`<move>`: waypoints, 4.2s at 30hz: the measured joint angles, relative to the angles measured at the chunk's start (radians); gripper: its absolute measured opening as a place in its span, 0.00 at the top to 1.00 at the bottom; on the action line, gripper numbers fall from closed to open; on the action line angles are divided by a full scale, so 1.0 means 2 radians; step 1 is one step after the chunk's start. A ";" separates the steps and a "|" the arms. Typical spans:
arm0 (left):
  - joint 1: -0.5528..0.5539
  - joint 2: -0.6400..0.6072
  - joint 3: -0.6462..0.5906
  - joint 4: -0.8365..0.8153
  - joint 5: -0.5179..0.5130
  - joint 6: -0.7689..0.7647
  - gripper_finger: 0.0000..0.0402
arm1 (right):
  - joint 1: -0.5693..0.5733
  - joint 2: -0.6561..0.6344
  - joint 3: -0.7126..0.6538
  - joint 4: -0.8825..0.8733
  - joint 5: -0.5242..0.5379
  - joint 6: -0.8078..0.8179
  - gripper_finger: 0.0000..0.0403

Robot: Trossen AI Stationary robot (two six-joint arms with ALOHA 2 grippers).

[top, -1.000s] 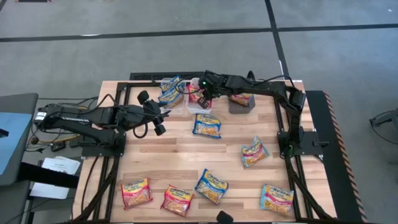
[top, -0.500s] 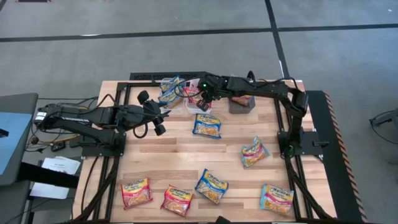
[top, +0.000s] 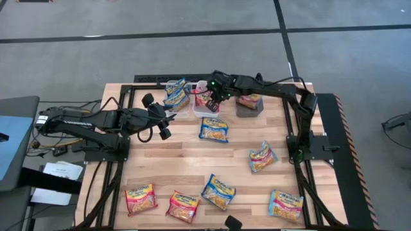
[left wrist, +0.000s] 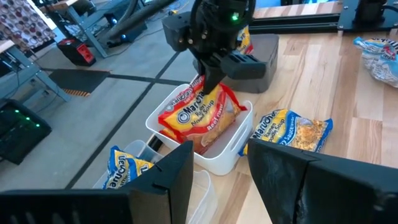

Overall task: Sort Maruchan noodles
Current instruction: Put the red noodle pack into the white bin

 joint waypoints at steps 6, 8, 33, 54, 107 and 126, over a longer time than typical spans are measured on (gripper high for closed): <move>0.000 0.000 0.000 0.007 0.000 0.000 0.64 | -0.014 0.000 0.000 -0.016 0.000 -0.008 0.88; 0.000 0.000 0.000 0.014 0.000 0.002 0.64 | -0.014 0.000 0.000 -0.018 0.000 -0.008 0.88; 0.000 0.000 0.000 0.025 0.024 0.003 0.64 | -0.043 -0.005 0.000 -0.023 0.005 -0.013 0.52; 0.027 0.000 0.000 0.026 0.028 0.000 0.64 | -0.128 0.000 0.068 0.012 -0.199 -0.075 0.52; 0.027 0.000 0.000 0.025 0.027 0.000 0.64 | -0.107 0.062 0.068 -0.103 -0.179 -0.096 0.97; 0.027 0.000 0.000 0.026 0.026 -0.001 0.64 | -0.045 0.061 0.125 -0.166 -0.149 -0.241 0.99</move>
